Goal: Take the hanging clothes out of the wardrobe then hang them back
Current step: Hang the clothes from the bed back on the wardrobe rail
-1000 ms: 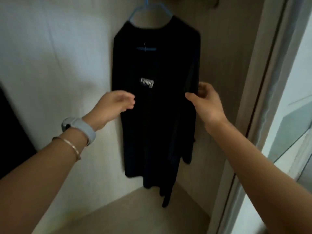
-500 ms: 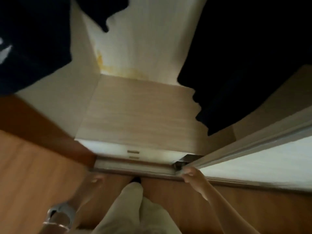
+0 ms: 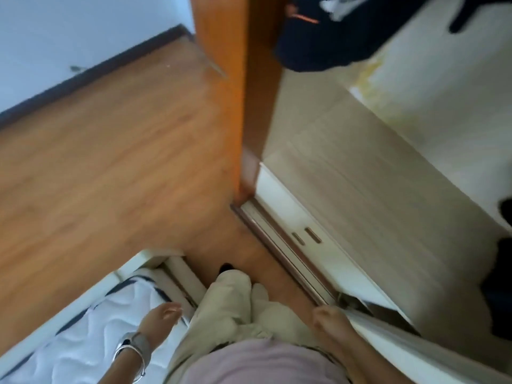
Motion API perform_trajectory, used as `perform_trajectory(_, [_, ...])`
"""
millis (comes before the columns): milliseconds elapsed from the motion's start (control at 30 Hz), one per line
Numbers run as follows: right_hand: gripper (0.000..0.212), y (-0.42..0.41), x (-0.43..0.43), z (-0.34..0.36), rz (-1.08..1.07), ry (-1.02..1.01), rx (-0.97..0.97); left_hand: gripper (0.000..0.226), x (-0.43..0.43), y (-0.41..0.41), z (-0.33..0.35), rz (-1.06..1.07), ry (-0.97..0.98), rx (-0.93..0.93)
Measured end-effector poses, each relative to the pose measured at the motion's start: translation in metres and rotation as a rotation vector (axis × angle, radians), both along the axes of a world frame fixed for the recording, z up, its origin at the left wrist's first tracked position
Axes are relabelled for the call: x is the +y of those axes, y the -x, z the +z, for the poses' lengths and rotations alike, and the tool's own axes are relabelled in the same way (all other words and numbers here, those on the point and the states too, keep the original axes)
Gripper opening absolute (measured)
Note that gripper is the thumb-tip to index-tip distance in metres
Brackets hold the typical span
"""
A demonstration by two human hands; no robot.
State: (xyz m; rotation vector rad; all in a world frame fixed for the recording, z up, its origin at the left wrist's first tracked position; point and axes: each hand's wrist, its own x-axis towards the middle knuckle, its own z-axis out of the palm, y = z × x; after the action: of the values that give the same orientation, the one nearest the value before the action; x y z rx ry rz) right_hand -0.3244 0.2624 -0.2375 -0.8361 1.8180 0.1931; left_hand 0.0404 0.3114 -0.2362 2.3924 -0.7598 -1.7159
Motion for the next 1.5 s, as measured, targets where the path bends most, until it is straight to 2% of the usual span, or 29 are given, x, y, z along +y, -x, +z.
perform_trajectory(67, [0.025, -0.025, -0.041, 0.018, 0.086, 0.022, -0.046, 0.044, 0.011, -0.004, 0.007, 0.143, -0.025, 0.010])
perform_trajectory(100, [0.024, -0.033, -0.060, 0.022, 0.096, 0.039, -0.080, 0.045, 0.015, -0.004, 0.005, 0.220, -0.017, 0.004])
perform_trajectory(200, [0.013, -0.066, -0.113, 0.029, 0.207, 0.089, -0.140, 0.018, 0.018, 0.002, 0.012, 0.380, -0.001, 0.012])
perform_trajectory(267, [0.012, -0.079, -0.140, 0.026, 0.246, 0.071, -0.180, 0.013, 0.014, 0.008, 0.013, 0.495, 0.013, 0.035])
perform_trajectory(400, [0.017, -0.107, -0.197, 0.026, 0.429, 0.076, -0.187, 0.012, -0.004, 0.018, 0.008, 0.616, 0.016, 0.047])
perform_trajectory(567, [0.019, -0.144, -0.260, 0.023, 0.794, 0.081, -0.169, 0.018, -0.038, 0.025, 0.004, 0.724, 0.046, -0.048])
perform_trajectory(633, [0.015, -0.168, -0.278, 0.032, 0.831, 0.048, -0.188, 0.020, -0.051, 0.021, 0.009, 0.742, 0.070, -0.079])
perform_trajectory(767, [0.015, -0.213, -0.304, 0.033, 0.899, 0.043, -0.201, 0.011, -0.065, 0.002, 0.014, 1.000, 0.120, -0.089])
perform_trajectory(833, [0.015, -0.237, -0.314, 0.030, 0.951, 0.062, -0.190, 0.021, -0.065, -0.012, 0.013, 1.039, 0.098, -0.078])
perform_trajectory(1067, [0.014, -0.313, -0.341, 0.018, 0.917, 0.048, -0.131, 0.023, -0.088, -0.100, -0.013, 1.106, 0.088, -0.025])
perform_trajectory(1233, [0.022, -0.387, -0.367, -0.004, 0.991, -0.021, 0.078, 0.026, -0.099, -0.215, -0.026, 1.134, 0.096, -0.087])
perform_trajectory(1333, [0.021, -0.475, -0.380, 0.001, 1.070, -0.046, 0.132, 0.028, -0.076, -0.273, -0.020, 1.293, 0.074, -0.080])
perform_trajectory(1400, [0.027, -0.550, -0.376, 0.008, 1.153, -0.003, 0.039, 0.028, -0.058, -0.302, -0.012, 1.388, 0.078, -0.069])
perform_trajectory(1433, [0.029, -0.589, -0.372, 0.012, 1.263, 0.022, 0.009, 0.028, -0.049, -0.314, -0.009, 1.423, 0.069, -0.066])
perform_trajectory(1500, [0.027, -0.665, -0.358, 0.024, 1.377, 0.076, -0.032, 0.027, -0.036, -0.335, -0.002, 1.504, 0.043, -0.062])
